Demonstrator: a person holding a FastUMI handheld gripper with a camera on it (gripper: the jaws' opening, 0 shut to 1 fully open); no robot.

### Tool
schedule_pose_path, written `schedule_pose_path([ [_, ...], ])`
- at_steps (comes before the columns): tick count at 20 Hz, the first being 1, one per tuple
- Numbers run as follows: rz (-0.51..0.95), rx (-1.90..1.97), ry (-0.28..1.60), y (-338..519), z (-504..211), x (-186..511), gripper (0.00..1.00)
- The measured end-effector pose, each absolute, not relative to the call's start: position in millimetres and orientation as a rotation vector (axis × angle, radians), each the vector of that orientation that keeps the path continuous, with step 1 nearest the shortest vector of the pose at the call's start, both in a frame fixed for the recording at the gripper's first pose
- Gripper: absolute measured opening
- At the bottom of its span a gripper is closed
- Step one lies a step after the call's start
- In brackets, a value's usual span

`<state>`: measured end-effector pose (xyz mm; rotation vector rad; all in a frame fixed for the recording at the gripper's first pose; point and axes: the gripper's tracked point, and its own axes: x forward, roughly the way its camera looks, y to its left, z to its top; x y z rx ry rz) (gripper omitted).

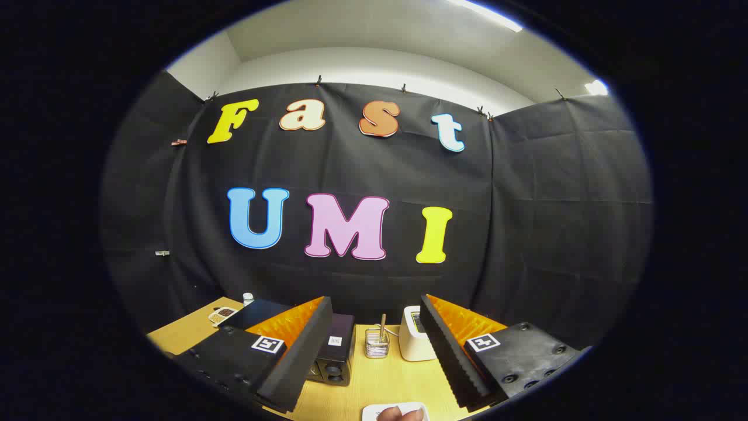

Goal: Open the toaster oven, put the food inside, and close the toaster oven door.

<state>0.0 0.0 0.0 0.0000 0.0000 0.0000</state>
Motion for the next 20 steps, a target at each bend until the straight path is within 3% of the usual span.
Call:
schedule_pose_path([
  [20,-0.011,0.000,-0.014,-0.9,-0.1,-17.9,0.97],
])
